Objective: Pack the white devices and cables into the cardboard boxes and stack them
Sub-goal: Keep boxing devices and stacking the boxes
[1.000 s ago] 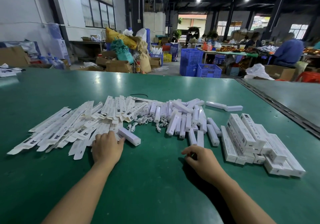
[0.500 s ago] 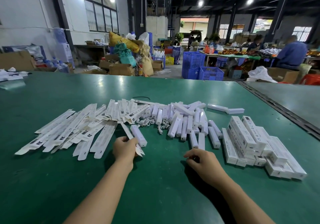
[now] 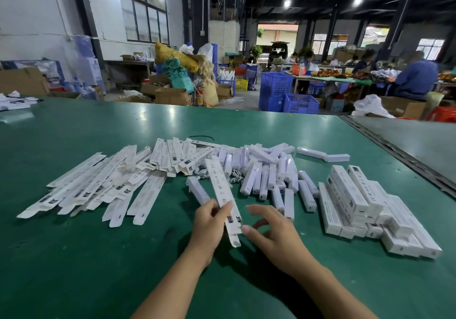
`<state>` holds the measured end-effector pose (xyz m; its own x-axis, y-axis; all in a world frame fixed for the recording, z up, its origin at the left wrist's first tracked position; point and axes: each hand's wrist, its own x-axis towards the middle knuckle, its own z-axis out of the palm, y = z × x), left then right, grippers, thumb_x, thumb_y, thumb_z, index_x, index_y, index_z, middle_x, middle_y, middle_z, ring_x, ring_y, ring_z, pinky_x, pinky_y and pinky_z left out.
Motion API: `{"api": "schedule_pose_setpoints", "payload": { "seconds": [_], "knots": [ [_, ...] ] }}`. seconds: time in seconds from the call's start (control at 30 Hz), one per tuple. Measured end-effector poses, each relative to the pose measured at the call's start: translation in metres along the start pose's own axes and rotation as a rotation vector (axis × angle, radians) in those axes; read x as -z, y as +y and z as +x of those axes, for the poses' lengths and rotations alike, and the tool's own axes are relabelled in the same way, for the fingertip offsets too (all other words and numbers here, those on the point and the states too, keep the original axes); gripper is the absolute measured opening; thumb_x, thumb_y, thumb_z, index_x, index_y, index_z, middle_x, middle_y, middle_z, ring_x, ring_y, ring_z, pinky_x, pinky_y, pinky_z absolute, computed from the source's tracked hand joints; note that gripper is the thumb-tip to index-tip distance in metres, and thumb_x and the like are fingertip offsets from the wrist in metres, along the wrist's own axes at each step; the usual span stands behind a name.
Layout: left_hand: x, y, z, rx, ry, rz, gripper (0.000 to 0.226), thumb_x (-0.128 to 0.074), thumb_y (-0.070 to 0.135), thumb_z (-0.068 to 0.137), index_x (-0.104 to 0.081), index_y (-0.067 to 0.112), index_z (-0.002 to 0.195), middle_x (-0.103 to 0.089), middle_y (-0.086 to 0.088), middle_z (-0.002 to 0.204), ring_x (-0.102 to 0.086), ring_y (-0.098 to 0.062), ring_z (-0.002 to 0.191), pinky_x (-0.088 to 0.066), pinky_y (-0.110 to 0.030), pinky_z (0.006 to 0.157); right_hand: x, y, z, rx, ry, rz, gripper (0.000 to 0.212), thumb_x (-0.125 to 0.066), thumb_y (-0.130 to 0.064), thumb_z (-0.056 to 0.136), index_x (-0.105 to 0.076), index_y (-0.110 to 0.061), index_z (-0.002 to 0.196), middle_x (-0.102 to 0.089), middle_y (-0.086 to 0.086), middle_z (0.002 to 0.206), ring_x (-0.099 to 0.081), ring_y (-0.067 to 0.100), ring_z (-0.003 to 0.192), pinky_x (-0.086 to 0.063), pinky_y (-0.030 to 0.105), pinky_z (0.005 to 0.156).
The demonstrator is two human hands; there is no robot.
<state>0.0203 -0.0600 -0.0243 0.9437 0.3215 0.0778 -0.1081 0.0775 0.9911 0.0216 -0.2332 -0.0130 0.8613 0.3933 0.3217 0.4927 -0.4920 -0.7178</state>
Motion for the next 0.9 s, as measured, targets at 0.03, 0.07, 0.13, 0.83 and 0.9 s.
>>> {"api": "schedule_pose_setpoints", "payload": {
  "seconds": [0.03, 0.07, 0.13, 0.83, 0.9],
  "knots": [
    [-0.001, -0.001, 0.0, -0.042, -0.018, 0.047, 0.03, -0.065, 0.015, 0.095, -0.054, 0.001, 0.071, -0.063, -0.001, 0.062, -0.057, -0.013, 0.061, -0.046, -0.023, 0.06, -0.003, -0.002, 0.001, 0.001, -0.008, 0.018, 0.045, -0.066, -0.051, 0.085, -0.056, -0.035, 0.127, -0.053, -0.023, 0.119, -0.06, -0.004, 0.098, -0.052, 0.014, 0.081],
    [-0.003, -0.001, -0.002, -0.082, -0.047, 0.077, 0.037, -0.066, 0.017, 0.095, -0.046, 0.008, 0.064, -0.05, 0.007, 0.054, -0.046, -0.007, 0.054, -0.04, -0.019, 0.055, -0.005, -0.004, 0.002, -0.001, -0.01, 0.032, 0.046, -0.067, -0.05, 0.085, -0.058, -0.034, 0.126, -0.053, -0.022, 0.119, -0.06, -0.003, 0.099, -0.053, 0.014, 0.081],
    [-0.005, -0.002, -0.004, -0.141, -0.108, 0.133, 0.042, -0.065, 0.022, 0.096, -0.042, 0.019, 0.061, -0.037, 0.015, 0.051, -0.036, -0.002, 0.05, -0.034, -0.014, 0.051, -0.008, -0.005, 0.003, -0.013, 0.013, 0.057, 0.043, -0.07, -0.048, 0.083, -0.062, -0.033, 0.122, -0.056, -0.022, 0.118, -0.061, -0.002, 0.097, -0.054, 0.016, 0.08],
    [0.02, 0.019, 0.007, 0.201, -0.129, -0.724, 0.016, -0.064, 0.021, 0.076, -0.063, 0.021, 0.093, -0.072, -0.003, 0.089, -0.074, -0.021, 0.088, -0.053, -0.04, 0.082, 0.01, -0.001, -0.001, -0.202, -0.053, 0.531, 0.052, -0.078, -0.03, 0.071, -0.06, -0.032, 0.12, -0.073, -0.006, 0.112, -0.07, 0.016, 0.099, -0.055, 0.029, 0.085],
    [0.02, 0.02, 0.007, 0.205, -0.148, -0.763, 0.011, -0.064, 0.02, 0.078, -0.058, 0.017, 0.087, -0.074, -0.008, 0.092, -0.075, -0.026, 0.092, -0.058, -0.045, 0.081, 0.01, -0.003, -0.001, -0.241, -0.125, 0.545, 0.055, -0.076, -0.035, 0.072, -0.056, -0.035, 0.124, -0.073, -0.009, 0.11, -0.07, 0.013, 0.099, -0.054, 0.022, 0.084]
  ]
}}
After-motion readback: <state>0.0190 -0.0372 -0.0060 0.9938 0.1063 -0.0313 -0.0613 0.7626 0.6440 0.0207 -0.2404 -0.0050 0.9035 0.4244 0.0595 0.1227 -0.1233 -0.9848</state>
